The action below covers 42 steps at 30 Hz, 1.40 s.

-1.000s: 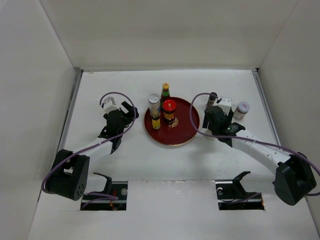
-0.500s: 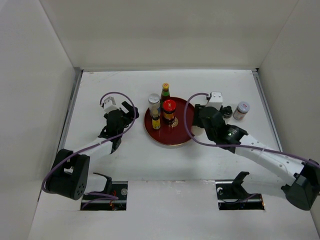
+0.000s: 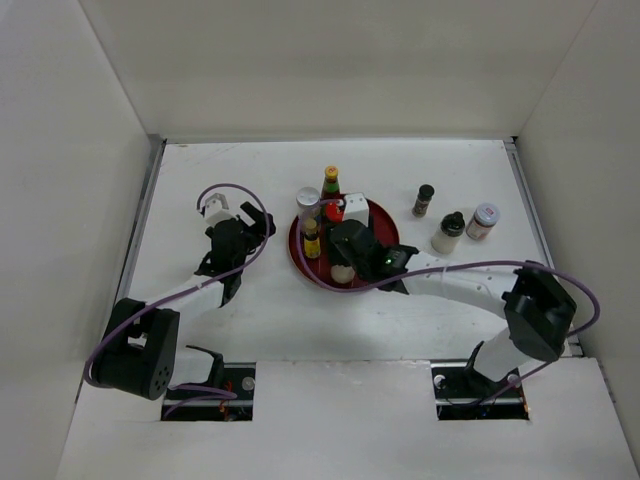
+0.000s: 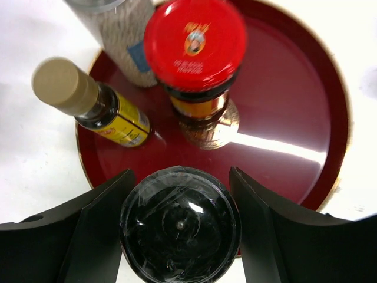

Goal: Organize the condiment bottles

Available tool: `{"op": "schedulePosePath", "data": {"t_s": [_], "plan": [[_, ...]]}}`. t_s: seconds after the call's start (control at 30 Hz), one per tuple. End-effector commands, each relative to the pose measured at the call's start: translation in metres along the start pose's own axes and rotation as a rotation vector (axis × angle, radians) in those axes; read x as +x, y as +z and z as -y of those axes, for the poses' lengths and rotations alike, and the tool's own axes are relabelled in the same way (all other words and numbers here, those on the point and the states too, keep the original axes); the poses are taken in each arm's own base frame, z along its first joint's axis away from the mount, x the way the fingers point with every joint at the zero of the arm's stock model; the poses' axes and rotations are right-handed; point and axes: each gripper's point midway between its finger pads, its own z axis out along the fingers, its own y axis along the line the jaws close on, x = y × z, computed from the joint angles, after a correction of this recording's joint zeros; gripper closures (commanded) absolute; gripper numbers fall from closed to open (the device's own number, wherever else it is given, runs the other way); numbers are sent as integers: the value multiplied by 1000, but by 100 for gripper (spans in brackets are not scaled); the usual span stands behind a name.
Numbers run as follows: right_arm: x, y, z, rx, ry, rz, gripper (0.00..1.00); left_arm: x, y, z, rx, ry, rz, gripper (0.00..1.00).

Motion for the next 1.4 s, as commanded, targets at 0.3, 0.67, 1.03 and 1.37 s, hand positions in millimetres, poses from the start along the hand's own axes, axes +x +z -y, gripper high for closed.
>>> {"op": "schedulePosePath", "data": {"t_s": [0.3, 0.67, 1.03, 1.37], "plan": [[-39, -3, -34, -75, 85, 124, 3, -11, -1, 9, 49, -35, 40, 14], [-70, -57, 170, 396, 281, 272, 0, -10, -1, 9, 47, -41, 37, 14], [-20, -41, 271, 680, 312, 138, 0, -8, 1, 9, 48, -45, 28, 14], [-29, 8, 284, 595, 403, 103, 5, -8, 0, 9, 48, -45, 28, 14]]}}
